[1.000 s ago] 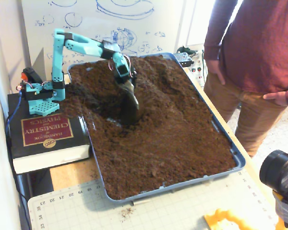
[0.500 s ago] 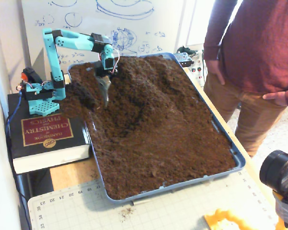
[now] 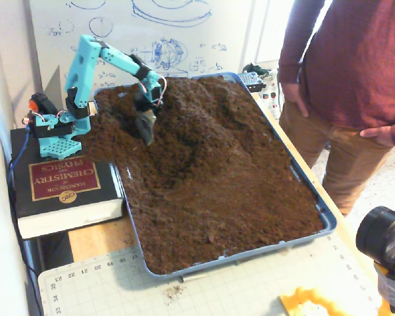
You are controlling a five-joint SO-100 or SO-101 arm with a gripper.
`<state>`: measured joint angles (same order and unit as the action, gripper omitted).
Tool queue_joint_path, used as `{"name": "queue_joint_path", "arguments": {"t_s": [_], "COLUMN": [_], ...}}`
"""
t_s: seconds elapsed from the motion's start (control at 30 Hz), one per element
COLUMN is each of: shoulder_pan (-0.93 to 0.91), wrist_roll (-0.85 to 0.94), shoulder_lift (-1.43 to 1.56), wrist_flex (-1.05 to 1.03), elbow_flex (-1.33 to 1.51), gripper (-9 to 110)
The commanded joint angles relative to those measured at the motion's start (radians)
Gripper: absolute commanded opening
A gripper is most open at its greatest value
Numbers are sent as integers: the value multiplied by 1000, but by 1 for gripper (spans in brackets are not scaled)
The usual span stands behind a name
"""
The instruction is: Build a berm.
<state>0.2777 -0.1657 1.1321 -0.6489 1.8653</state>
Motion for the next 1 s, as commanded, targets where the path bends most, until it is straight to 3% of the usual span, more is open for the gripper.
{"name": "queue_joint_path", "arguments": {"t_s": [0.0,0.47,0.97], "shoulder_pan": [12,15,-44], "wrist_roll": [-20,-20,-3], "shoulder_lift": [-40,150,459], "wrist_flex": [81,58,-330], "elbow_flex": [-249,-367,-365], "gripper": [0,0,1]}}
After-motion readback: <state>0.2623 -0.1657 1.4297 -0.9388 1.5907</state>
